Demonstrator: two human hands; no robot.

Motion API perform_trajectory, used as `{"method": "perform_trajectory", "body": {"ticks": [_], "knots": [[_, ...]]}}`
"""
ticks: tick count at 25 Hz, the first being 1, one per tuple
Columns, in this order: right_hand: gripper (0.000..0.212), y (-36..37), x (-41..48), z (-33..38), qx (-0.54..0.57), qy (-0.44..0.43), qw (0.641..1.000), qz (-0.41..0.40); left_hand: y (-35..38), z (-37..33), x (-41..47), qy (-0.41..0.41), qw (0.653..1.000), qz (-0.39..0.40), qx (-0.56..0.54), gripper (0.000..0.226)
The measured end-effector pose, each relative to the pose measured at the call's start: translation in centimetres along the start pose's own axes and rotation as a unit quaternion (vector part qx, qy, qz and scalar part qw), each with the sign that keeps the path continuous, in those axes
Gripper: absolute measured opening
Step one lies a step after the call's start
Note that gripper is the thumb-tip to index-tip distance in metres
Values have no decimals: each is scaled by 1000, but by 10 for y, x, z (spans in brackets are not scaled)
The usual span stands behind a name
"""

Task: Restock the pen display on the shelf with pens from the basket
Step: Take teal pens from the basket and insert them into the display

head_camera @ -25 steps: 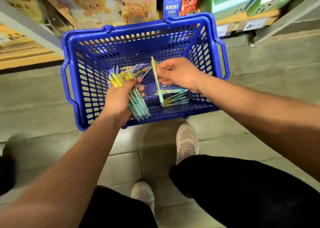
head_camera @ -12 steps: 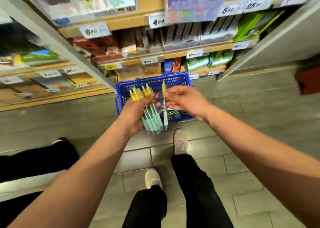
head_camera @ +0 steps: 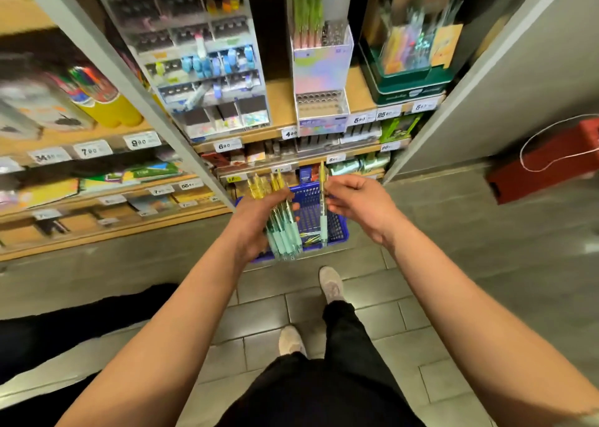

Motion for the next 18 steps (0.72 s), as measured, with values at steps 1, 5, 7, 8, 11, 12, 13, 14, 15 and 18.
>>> {"method": "perform_trajectory", "body": {"ticks": [1,5,7,8,11,12,13,14,15,18], "knots": [[8,-1,-6,8,5,-4,1000,-4,4,-7,-9,4,1000,3,2,29],[8,-9,-22,39,28,-13,999,-8,26,-32,-34,36,999,10,4,31],[9,-15,-21,52,36,-12,999,1,38,-43,-39,54,999,9,-2,28],[11,-17,-18,59,38,-13,999,10,45,-50,-39,63,998,10,-4,27],[10,-24,-3,83,38,-19,999,21,64,-68,-33,88,996,0,-2,27],[8,-26,4,91,37,-23,999,24,71,-73,-29,92,996,-4,-3,29],[7,-28,12,98,35,-26,999,28,78,-77,-25,94,996,-5,-2,31],[7,-31,20,106,31,-28,999,33,86,-82,-21,96,995,-7,-2,34],[6,-33,30,113,28,-29,998,39,93,-86,-15,98,995,-10,-5,36],[6,-37,58,126,20,-32,998,50,110,-95,7,106,994,-20,-22,35]]}}
Point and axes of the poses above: each hand's wrist, its own x-axis towards the middle knuckle, its own y-axis out of the palm, z = x × y, the point moved 2 cm from there along x, towards the middle knuckle, and after that the axes turned 13 degrees about -z, right-handed, at the moved point
